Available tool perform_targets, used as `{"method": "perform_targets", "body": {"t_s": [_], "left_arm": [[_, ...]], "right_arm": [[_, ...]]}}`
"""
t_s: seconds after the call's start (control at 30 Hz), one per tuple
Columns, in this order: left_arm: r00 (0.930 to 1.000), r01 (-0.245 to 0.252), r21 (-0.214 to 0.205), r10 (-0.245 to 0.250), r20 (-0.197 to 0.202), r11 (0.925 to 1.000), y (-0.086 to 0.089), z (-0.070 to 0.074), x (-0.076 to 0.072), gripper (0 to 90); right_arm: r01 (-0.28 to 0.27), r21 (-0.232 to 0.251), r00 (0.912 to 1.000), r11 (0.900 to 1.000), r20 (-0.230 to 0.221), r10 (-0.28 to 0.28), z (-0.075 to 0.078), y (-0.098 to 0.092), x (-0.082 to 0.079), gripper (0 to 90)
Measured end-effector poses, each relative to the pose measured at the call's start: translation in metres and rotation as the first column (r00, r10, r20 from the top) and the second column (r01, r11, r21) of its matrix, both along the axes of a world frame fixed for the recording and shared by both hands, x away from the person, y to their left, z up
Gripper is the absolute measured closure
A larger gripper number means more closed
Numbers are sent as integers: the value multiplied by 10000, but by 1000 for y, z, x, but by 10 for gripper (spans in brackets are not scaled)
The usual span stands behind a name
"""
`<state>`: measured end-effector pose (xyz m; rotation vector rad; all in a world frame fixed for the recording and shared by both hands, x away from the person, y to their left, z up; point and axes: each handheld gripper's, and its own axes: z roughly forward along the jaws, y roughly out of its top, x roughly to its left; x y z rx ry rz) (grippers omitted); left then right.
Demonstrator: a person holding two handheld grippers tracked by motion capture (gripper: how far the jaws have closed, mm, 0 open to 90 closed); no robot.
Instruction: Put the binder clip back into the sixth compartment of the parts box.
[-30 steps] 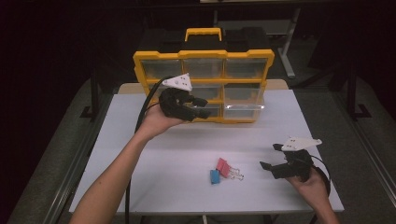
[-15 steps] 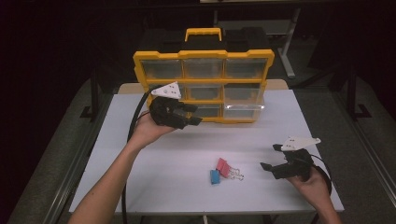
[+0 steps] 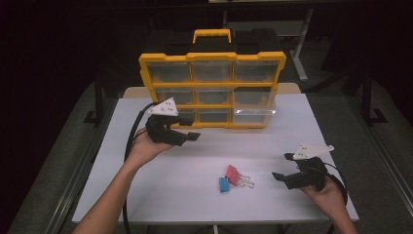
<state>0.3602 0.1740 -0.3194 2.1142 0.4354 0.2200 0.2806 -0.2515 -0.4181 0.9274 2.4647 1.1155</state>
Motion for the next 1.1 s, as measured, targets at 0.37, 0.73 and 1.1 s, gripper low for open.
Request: {"method": "perform_targets", "body": {"t_s": [0.37,0.73,1.1], "left_arm": [[9987,-422,164,417,277,9990,11,-15,-15,383],[9953,-936,-156,939,227,9955,29,-28,-31,362],[9900,-1354,222,1343,434,9905,34,-42,-44,345]], "right_arm": [[-12,-116,10000,9999,59,13,2,0,-6,167],[40,-107,10000,9999,-80,-41,2,-2,-6,162],[-111,-208,9997,9997,-203,106,3,1,-4,144]]}}
